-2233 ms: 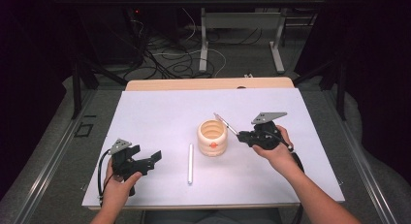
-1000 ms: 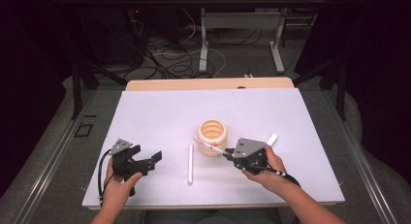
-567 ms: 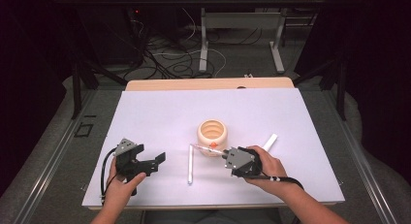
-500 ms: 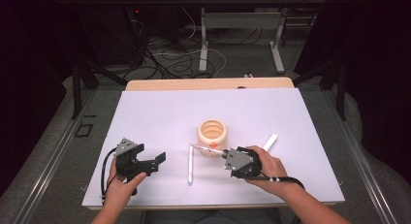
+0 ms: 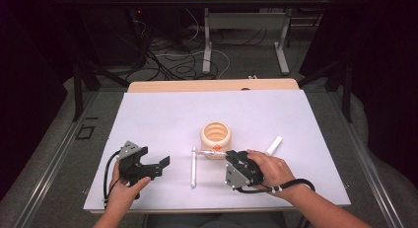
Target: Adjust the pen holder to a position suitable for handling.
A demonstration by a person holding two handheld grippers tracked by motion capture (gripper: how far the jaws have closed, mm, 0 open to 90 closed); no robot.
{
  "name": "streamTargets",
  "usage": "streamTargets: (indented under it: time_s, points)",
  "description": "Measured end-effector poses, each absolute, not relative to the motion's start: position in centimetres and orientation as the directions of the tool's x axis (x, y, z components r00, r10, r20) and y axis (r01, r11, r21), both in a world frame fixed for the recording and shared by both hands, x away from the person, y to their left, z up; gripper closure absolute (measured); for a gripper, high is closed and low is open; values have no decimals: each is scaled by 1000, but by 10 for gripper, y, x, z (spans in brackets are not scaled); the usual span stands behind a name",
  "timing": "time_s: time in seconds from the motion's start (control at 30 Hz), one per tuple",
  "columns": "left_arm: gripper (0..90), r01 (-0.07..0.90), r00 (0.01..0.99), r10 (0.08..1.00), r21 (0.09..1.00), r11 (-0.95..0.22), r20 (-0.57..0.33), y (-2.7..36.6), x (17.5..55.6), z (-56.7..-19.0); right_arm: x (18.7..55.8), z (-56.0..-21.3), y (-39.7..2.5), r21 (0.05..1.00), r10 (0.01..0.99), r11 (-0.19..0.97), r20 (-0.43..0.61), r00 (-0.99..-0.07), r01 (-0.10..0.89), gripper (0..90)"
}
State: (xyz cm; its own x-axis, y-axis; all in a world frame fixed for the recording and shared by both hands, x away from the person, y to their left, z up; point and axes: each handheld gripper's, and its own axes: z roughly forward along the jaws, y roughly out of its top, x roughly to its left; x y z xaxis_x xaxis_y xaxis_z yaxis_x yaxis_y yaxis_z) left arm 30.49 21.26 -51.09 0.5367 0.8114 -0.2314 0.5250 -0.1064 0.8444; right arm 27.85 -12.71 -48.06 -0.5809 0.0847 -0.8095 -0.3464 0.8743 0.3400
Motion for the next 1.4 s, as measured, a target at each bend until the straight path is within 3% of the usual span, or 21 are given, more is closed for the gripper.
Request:
streamTargets:
  time_s: [0.43,0.57,0.67,0.83,1.4]
  points:
    - [3,446,641,754,870,-209,-147,197,302,-493,268,-484,-121,16,-203,864,-903,-378,-503,807]
    - [3,418,693,714,865,-278,-105,186,301,-486,267,-484,-121,-24,-232,860,-908,-350,-509,807]
    - [30,401,719,691,856,-325,-75,176,302,-480,267,-485,-120,-38,-243,852,-912,-331,-522,807]
    - [147,391,750,658,846,-363,-64,164,304,-471,266,-488,-117,-55,-262,849,-907,-329,-526,807]
    - [326,362,832,555,784,-504,-28,126,309,-464,262,-492,-109,-67,-287,828,-904,-318,-556,807]
